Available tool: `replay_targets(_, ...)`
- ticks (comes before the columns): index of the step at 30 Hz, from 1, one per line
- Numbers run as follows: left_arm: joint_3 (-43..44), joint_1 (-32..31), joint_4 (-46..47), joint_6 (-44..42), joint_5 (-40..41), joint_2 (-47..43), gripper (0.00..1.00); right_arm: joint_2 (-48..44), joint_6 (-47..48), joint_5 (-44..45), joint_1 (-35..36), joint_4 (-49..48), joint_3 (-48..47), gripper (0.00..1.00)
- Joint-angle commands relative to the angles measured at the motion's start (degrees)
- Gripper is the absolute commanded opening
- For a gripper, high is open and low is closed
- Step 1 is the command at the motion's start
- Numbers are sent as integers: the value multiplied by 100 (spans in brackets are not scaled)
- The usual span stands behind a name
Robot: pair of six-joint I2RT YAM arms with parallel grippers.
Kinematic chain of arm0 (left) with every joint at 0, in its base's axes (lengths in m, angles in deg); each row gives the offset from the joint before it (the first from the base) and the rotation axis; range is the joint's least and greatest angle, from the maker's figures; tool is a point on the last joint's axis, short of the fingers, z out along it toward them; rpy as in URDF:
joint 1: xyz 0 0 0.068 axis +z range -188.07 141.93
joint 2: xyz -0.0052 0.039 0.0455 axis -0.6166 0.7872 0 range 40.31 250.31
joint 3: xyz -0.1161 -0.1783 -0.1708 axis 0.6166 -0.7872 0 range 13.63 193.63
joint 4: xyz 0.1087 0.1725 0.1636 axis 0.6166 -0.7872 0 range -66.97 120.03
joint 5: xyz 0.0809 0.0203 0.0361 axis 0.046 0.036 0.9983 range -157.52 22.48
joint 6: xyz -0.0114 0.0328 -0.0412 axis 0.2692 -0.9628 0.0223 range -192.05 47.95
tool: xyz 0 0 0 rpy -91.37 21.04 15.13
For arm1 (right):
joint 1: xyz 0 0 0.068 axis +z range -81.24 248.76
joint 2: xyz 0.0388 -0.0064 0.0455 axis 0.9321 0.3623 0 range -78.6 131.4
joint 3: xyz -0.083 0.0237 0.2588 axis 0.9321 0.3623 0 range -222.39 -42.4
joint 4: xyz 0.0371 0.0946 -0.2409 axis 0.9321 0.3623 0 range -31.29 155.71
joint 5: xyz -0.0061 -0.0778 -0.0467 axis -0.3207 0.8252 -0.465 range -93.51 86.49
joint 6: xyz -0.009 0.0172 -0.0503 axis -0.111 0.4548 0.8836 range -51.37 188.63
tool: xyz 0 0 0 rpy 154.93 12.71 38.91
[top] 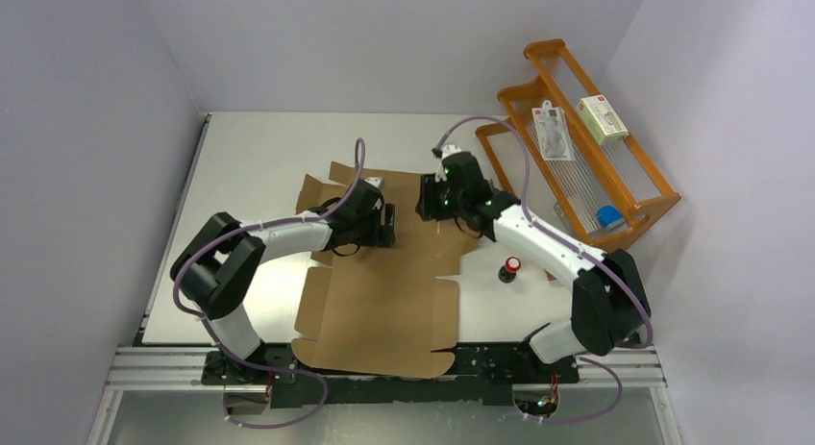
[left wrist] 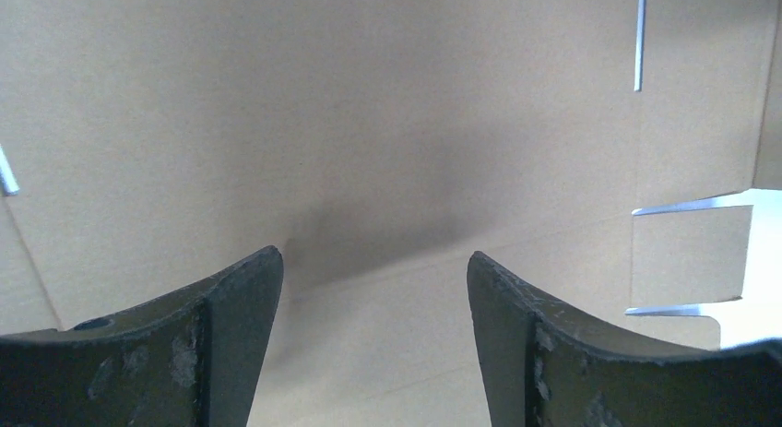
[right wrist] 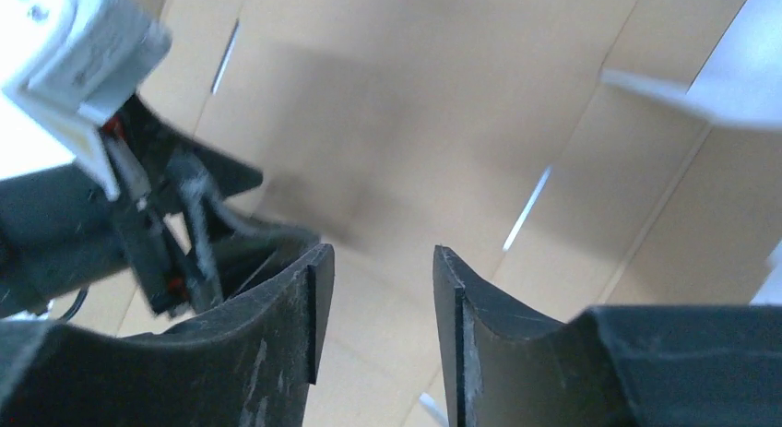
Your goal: Fold the paper box
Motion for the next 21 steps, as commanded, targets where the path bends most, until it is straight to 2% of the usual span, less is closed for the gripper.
replay_targets(1, 64, 237, -78, -24, 76, -410, 79, 543, 1040, -822, -542, -60, -712, 50)
replay_targets(6, 298, 569, -26, -76, -235, -230, 78, 1583, 1531, -1881, -1071, -260, -1615, 64)
replay_targets(13, 764, 760, 4, -131, -540, 338, 78, 3223, 2174, -2623, -1354, -257, -3049, 79)
replay_targets(21, 928, 915, -20, -228, -657, 697, 78, 4843, 2978, -3162, -1472, 690, -4969, 86)
